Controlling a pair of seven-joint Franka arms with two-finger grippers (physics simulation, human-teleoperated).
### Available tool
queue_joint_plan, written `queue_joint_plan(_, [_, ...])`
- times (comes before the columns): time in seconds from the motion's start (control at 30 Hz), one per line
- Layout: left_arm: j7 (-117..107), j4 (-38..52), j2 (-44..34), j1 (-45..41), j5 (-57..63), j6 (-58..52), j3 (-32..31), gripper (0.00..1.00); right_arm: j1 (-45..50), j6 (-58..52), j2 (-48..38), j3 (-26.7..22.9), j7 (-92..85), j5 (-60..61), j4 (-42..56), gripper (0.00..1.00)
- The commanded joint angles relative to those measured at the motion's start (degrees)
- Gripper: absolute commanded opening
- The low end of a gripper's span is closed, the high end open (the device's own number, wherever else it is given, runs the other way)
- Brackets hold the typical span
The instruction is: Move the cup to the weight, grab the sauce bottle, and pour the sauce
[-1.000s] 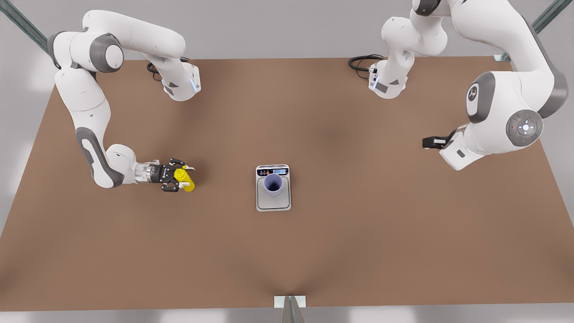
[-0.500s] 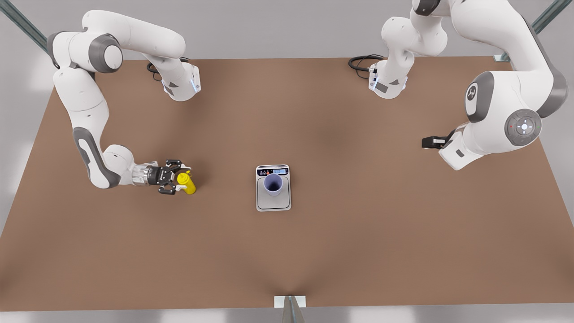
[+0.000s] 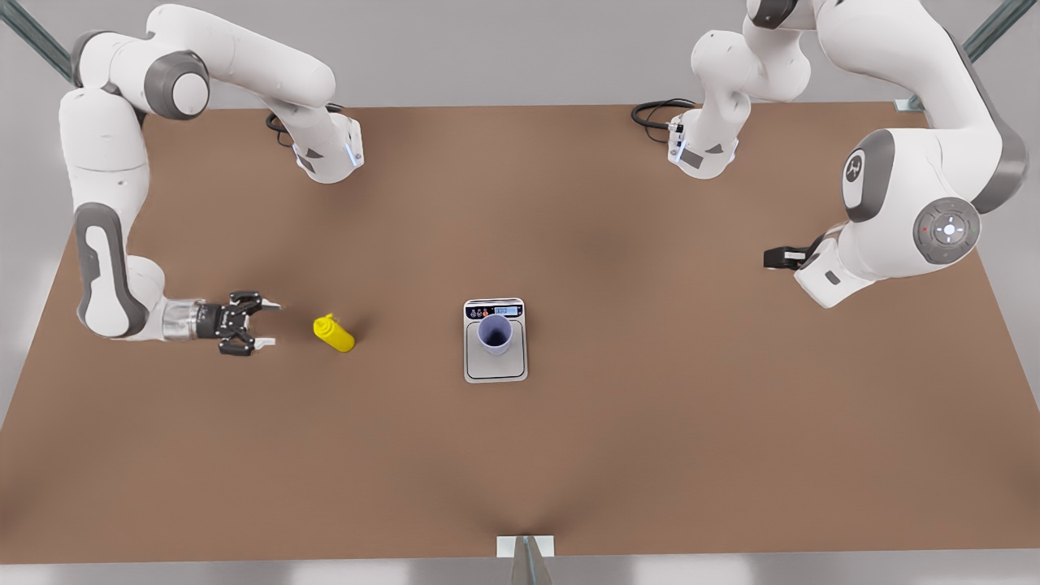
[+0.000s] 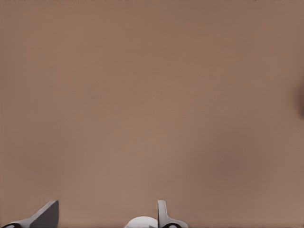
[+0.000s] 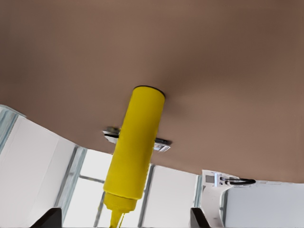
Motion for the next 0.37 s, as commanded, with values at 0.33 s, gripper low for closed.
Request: queue_joint_plan(0.33, [0.57,6.42,-2.46,11.35,-2.21,-1.93,-13.88,1.00,24.36,2.51,-25.07,-1.92,-15.03,-45.81,15.70,1.00])
